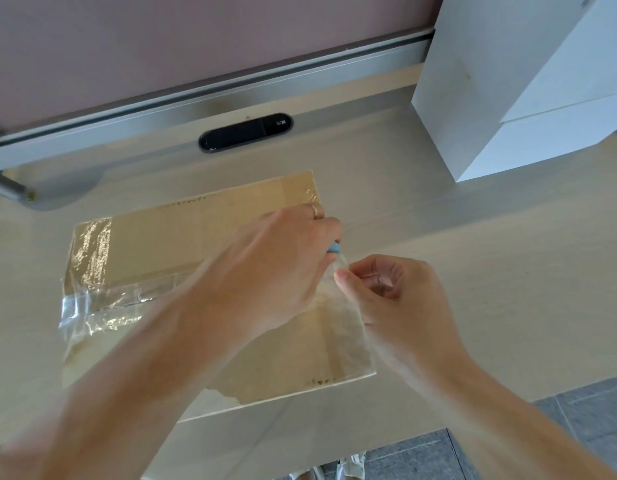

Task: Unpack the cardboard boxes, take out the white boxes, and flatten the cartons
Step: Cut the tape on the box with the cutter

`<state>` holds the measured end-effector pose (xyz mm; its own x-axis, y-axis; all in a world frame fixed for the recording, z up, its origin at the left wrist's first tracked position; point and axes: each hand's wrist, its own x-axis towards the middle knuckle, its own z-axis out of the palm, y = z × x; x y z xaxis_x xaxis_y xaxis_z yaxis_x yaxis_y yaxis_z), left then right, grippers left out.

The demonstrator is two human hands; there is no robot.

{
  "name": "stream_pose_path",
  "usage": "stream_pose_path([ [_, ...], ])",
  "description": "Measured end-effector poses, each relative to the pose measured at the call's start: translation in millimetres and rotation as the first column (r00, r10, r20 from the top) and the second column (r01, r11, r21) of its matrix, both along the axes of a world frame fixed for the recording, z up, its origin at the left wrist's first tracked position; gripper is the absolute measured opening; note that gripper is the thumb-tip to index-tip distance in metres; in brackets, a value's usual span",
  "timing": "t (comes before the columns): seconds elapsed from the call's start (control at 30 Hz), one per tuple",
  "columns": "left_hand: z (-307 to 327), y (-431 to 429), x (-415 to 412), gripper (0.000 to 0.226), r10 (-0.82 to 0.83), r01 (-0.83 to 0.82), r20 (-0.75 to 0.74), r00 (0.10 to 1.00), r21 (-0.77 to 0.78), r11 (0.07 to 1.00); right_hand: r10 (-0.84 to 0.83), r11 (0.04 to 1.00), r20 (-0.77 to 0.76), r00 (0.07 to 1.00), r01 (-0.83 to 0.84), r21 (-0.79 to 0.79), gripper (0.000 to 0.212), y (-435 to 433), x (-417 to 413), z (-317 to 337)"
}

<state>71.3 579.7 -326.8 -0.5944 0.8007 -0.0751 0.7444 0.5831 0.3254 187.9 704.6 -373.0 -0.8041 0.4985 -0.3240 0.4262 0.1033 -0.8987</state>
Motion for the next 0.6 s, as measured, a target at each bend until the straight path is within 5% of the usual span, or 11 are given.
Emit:
stream_pose_path([
  [0.6,14.5,-125.5,-15.7,0.027,0.071,-0.072,-0.021,0.997,-0.029,0.997,0.007,1.0,-0.059,0.998,-0.005,0.03,0.015,3.4,0.8,-4.0],
])
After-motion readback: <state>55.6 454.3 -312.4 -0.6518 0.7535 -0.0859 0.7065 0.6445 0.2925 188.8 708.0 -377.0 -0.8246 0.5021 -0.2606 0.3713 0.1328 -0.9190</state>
